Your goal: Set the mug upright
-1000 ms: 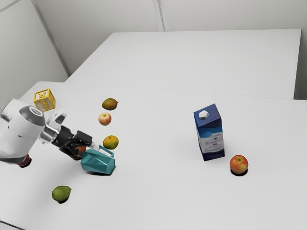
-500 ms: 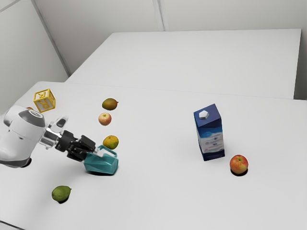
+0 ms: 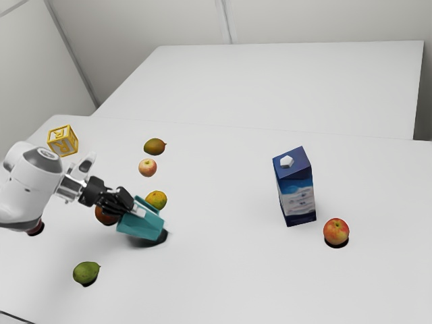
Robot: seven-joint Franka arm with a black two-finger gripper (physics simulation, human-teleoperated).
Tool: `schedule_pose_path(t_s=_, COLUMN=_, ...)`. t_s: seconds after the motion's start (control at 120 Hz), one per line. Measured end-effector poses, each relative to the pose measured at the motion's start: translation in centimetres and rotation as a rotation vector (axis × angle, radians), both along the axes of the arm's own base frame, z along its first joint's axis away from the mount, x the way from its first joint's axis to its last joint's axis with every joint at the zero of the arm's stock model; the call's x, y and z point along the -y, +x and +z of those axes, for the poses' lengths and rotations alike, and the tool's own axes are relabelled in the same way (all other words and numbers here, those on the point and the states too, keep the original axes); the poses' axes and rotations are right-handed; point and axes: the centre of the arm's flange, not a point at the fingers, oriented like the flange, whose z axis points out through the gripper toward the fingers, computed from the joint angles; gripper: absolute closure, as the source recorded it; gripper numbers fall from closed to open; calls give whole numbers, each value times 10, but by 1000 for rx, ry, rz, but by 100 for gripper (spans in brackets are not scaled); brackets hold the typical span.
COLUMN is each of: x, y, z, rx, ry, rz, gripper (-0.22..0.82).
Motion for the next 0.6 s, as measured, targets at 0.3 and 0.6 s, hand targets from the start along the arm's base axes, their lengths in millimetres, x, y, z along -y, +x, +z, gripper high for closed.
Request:
schedule_pose_path(t_s=0.3, x=21, y=15, z=34, rx=29, ry=79, rz=-111, gripper=77)
schedule_pose_path(t_s=0.6, x=48, y=33, z=63, rx=-73, ry=386, rz=-300, gripper=78)
